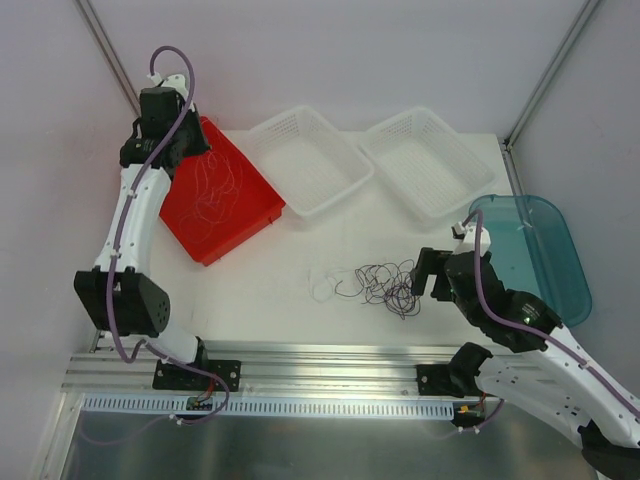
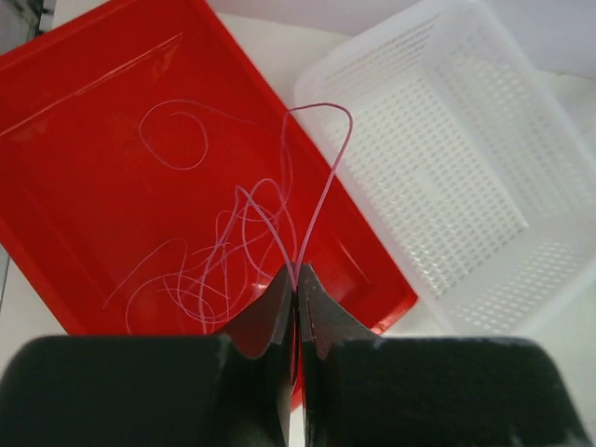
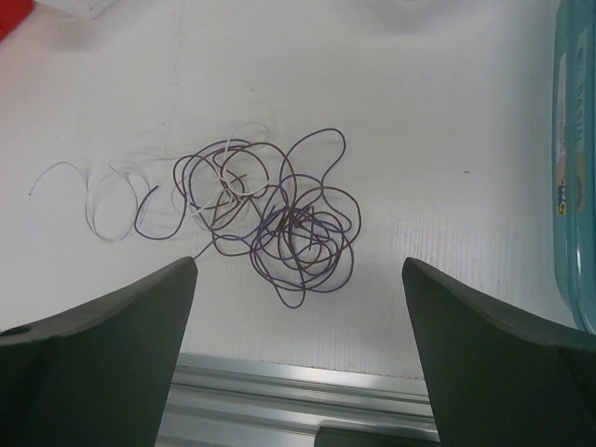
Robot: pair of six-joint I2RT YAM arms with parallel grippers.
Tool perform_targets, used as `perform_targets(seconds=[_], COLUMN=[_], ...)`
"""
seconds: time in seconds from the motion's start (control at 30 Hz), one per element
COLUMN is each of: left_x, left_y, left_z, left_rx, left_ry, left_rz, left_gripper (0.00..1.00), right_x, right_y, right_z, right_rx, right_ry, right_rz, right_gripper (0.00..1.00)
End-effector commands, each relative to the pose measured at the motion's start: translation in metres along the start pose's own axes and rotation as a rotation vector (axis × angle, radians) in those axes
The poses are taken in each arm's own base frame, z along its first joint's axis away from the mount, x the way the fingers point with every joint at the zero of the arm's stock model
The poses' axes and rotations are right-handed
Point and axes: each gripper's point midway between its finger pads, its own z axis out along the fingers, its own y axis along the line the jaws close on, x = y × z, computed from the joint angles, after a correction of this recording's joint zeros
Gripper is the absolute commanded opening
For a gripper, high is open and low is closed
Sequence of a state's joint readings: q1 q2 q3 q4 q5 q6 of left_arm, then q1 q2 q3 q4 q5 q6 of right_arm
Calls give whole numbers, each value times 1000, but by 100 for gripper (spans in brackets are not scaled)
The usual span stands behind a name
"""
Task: Untangle the cables
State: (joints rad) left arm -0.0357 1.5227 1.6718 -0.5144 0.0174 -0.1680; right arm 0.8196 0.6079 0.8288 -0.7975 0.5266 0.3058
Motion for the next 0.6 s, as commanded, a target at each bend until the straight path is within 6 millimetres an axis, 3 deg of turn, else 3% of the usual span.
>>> perform_targets(seconds=[0.0, 0.07, 0.13, 0.17, 0.23, 0.3, 0.4, 0.43, 0.47, 0.5, 0.57], left_x=[9, 23, 29, 30, 31, 25, 22, 30, 24, 37, 38], left_y=[13, 40, 45, 47, 48, 47, 53, 55, 52, 52, 44], left_z=[39, 61, 68, 68, 65, 53, 32, 27, 12, 8, -13], left_rx=[-1, -72, -78, -84, -90, -99, -144, -151, -144, -139, -107], left_ry=[38, 85, 104, 105, 105, 80, 48, 58, 28, 50, 26], left_rz=[25, -2, -20, -25, -27, -36, -46, -53, -58, -66, -90], left_gripper=[0, 7, 20, 37, 55, 75, 90, 97, 99, 99, 99], right_x=[3, 4, 4, 4, 5, 4, 5, 5, 6, 5, 5], right_y=[3, 4, 5, 6, 7, 8, 12, 14, 14, 14, 15], right_z=[1, 2, 2, 2, 4, 5, 7, 8, 9, 9, 11], right_rx=[-13, -15, -20, -23, -21, -23, -29, -32, -30, -31, -24], right_ry=[11, 17, 24, 27, 35, 36, 48, 53, 58, 56, 64], right_rz=[7, 4, -1, -8, -21, -26, -37, -40, -47, -48, -58], right_gripper=[97, 97, 97, 97, 97, 97, 97, 97, 97, 97, 97])
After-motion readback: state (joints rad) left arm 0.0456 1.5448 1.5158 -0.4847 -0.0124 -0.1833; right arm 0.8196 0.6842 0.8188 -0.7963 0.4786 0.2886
